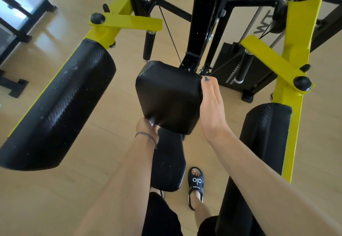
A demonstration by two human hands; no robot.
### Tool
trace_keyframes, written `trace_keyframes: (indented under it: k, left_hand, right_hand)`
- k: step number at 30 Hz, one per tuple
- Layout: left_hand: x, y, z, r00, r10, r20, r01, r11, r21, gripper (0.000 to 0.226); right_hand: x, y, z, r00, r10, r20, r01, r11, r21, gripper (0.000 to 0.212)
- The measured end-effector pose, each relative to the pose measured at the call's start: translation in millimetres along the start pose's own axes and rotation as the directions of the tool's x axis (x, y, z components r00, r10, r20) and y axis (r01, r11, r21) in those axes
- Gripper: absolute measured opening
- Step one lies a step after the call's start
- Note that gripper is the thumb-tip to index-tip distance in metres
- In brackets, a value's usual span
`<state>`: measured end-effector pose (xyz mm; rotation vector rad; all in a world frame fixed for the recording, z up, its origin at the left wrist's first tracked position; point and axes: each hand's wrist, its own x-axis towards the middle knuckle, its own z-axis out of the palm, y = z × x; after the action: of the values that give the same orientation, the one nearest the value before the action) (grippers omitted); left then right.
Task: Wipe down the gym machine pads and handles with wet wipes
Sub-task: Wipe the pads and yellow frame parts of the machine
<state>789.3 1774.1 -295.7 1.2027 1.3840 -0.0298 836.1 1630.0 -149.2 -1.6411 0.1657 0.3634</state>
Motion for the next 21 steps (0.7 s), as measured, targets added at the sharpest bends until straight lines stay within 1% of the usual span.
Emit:
trace_keyframes:
  k: [2, 3, 4, 5, 6, 7, 8, 9, 10, 11, 12, 13, 14, 15, 16, 18, 19, 20, 21]
  left_hand:
    - [-4, -9, 2, 1.0, 0.01, 0.024, -0.012, 0.998, 0.062, 0.043]
    - [-6, -11, 5, 0.998, 0.019, 0.061, -0.022, 0.998, 0.054, 0.045]
    - [-11, -14, 8, 0.988, -0.005, 0.157, 0.0, 0.999, 0.037, 0.05]
    - [-14, -18, 14, 0.972, -0.055, 0.228, 0.066, 0.997, -0.039, 0.054]
    - [-19, -26, 20, 0.957, -0.064, 0.282, 0.071, 0.997, -0.013, 0.054]
    - [-28, -36, 26, 0.957, -0.054, 0.285, 0.02, 0.992, 0.121, 0.047]
    - [-36, -47, 34, 0.968, -0.02, 0.249, -0.035, 0.976, 0.214, 0.037]
    - [-46, -55, 42, 0.973, 0.026, 0.231, -0.086, 0.963, 0.255, 0.03]
    - [-53, -61, 49, 0.97, -0.014, 0.243, -0.041, 0.974, 0.222, 0.027]
    - [-58, -60, 53, 0.97, -0.092, 0.225, 0.077, 0.994, 0.072, 0.028]
    - [-65, -55, 55, 0.949, -0.18, 0.26, 0.204, 0.977, -0.066, 0.03]
    - [-70, -49, 57, 0.925, -0.218, 0.311, 0.295, 0.928, -0.226, 0.031]
    - [-72, -44, 62, 0.912, -0.259, 0.317, 0.366, 0.865, -0.345, 0.029]
    - [-78, -40, 65, 0.908, -0.281, 0.311, 0.391, 0.838, -0.382, 0.028]
    - [-88, -36, 66, 0.89, -0.301, 0.342, 0.43, 0.802, -0.413, 0.031]
    - [-109, -24, 71, 0.845, -0.33, 0.421, 0.522, 0.683, -0.511, 0.039]
    - [-119, -20, 72, 0.814, -0.315, 0.487, 0.569, 0.601, -0.561, 0.043]
    - [-128, -15, 71, 0.798, -0.304, 0.521, 0.594, 0.545, -0.592, 0.045]
    - [-139, -8, 69, 0.781, -0.277, 0.559, 0.613, 0.51, -0.604, 0.046]
  right_hand:
    - [1, 2, 2, 1.0, -0.013, -0.011, 0.013, 1.0, -0.002, 0.025]
    - [1, 2, 3, 1.0, -0.014, -0.013, 0.014, 1.0, -0.006, 0.024]
    - [1, 3, 3, 1.0, -0.016, -0.014, 0.016, 1.0, -0.01, 0.023]
    - [1, 2, 3, 1.0, -0.019, -0.013, 0.019, 1.0, -0.014, 0.022]
    - [1, 2, 3, 1.0, -0.024, -0.011, 0.024, 1.0, -0.017, 0.022]
    - [1, 2, 2, 1.0, -0.026, -0.008, 0.026, 0.999, -0.02, 0.023]
    - [1, 2, 1, 1.0, -0.026, -0.005, 0.026, 0.999, -0.018, 0.023]
    - [1, 2, 0, 1.0, -0.022, -0.002, 0.022, 1.0, -0.013, 0.023]
    - [1, 1, -1, 1.0, -0.015, 0.004, 0.015, 1.0, -0.004, 0.023]
    - [1, 1, -1, 1.0, -0.004, 0.01, 0.004, 1.0, 0.003, 0.024]
    - [0, 1, -1, 1.0, 0.006, 0.016, -0.006, 1.0, 0.009, 0.024]
    - [0, 1, 0, 1.0, 0.014, 0.022, -0.014, 1.0, 0.018, 0.024]
    - [0, 1, -1, 0.999, 0.023, 0.027, -0.024, 0.999, 0.038, 0.024]
    - [0, 1, -1, 0.999, 0.035, 0.033, -0.037, 0.997, 0.062, 0.023]
    - [0, 1, -2, 0.998, 0.046, 0.04, -0.049, 0.996, 0.074, 0.024]
    - [0, -2, -5, 0.995, 0.07, 0.066, -0.075, 0.994, 0.08, 0.026]
    - [-1, -4, -7, 0.993, 0.09, 0.079, -0.096, 0.991, 0.088, 0.028]
    - [-1, -7, -10, 0.99, 0.111, 0.092, -0.12, 0.989, 0.092, 0.03]
    - [-2, -11, -12, 0.985, 0.136, 0.105, -0.146, 0.985, 0.096, 0.033]
